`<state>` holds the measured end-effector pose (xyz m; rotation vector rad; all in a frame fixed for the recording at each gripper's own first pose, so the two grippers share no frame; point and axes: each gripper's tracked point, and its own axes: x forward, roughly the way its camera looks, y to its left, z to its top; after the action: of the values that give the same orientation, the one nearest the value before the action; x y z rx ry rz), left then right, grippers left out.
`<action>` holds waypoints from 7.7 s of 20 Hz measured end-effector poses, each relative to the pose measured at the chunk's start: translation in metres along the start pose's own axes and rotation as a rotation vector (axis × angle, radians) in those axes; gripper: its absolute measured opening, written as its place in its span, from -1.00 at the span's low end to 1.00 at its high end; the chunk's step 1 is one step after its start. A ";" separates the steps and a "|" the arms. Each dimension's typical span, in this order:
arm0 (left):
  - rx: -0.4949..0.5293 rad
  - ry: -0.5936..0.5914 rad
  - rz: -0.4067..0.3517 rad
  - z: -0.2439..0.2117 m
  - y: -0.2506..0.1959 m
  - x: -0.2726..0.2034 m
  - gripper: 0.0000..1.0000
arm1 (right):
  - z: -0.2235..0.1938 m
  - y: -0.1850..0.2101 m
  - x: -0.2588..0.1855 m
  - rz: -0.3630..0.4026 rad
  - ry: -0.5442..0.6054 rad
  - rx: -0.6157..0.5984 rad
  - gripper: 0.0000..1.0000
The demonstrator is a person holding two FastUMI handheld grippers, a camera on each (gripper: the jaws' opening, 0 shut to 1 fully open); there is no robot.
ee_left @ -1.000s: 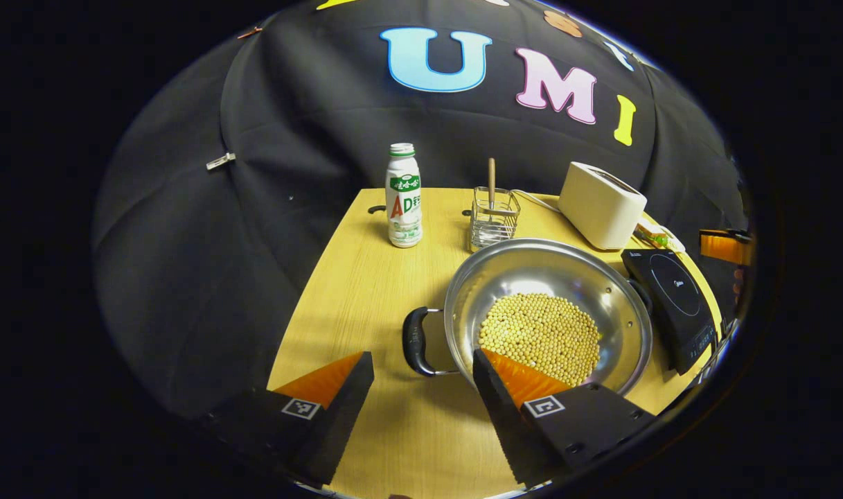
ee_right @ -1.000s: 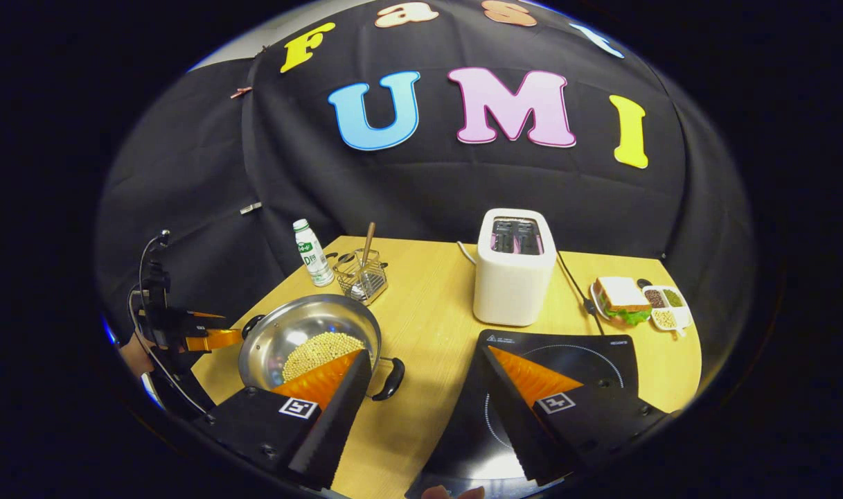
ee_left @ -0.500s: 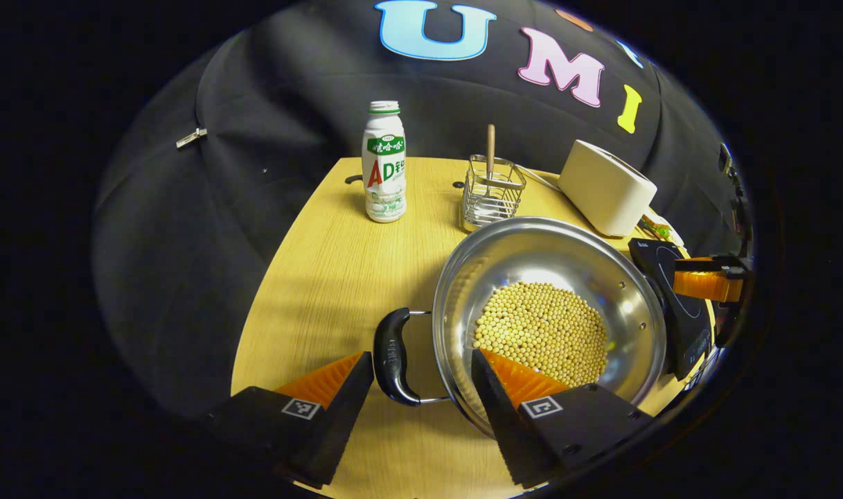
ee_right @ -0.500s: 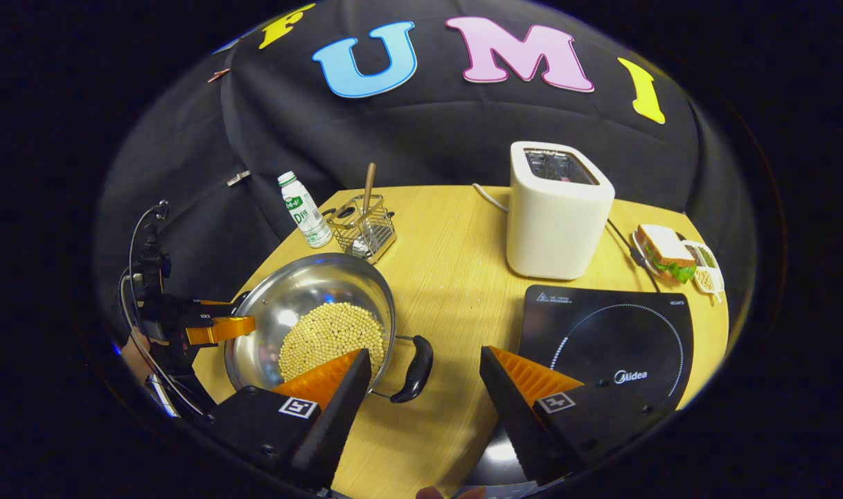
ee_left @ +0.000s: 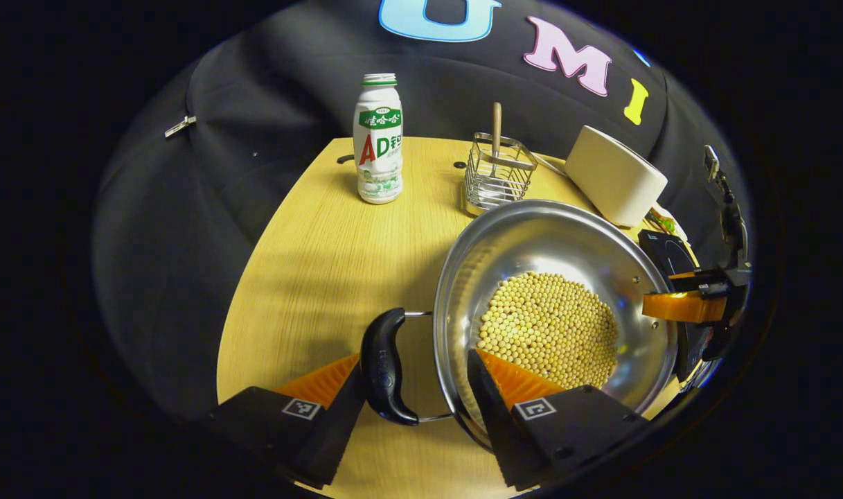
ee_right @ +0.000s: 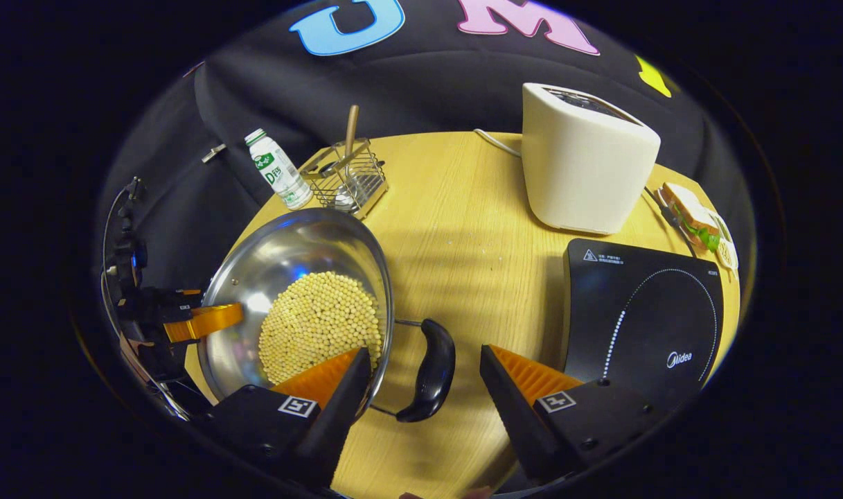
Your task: First push the handle of the pot to place it horizontally, then grasp the pot with both hands and set it on the induction cooktop.
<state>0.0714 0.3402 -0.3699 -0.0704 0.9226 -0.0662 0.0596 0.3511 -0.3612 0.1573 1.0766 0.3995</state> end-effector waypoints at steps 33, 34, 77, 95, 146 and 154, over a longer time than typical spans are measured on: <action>-0.105 -0.052 0.004 0.018 -0.096 -0.065 0.17 | 0.003 -0.057 -0.080 -0.053 -0.001 0.022 0.17; -0.107 -0.052 0.001 0.017 -0.106 -0.068 0.17 | 0.000 -0.066 -0.087 -0.055 0.001 0.019 0.16; -0.059 0.020 -0.096 0.061 -0.380 0.016 0.16 | -0.002 -0.352 -0.136 -0.119 0.086 0.183 0.16; -0.024 0.009 -0.083 0.063 -0.378 0.019 0.94 | -0.004 -0.360 -0.139 -0.168 0.066 0.166 0.99; 0.134 -0.946 -0.049 0.203 -0.407 -0.291 0.90 | 0.145 -0.248 -0.438 -0.312 -0.987 -0.161 0.95; 0.137 -0.927 -0.052 0.203 -0.410 -0.287 0.90 | 0.146 -0.246 -0.439 -0.318 -0.990 -0.165 0.95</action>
<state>0.0497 -0.0364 0.0169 0.0070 -0.0112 -0.1304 0.0662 -0.0366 -0.0090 0.0206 0.0814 0.0827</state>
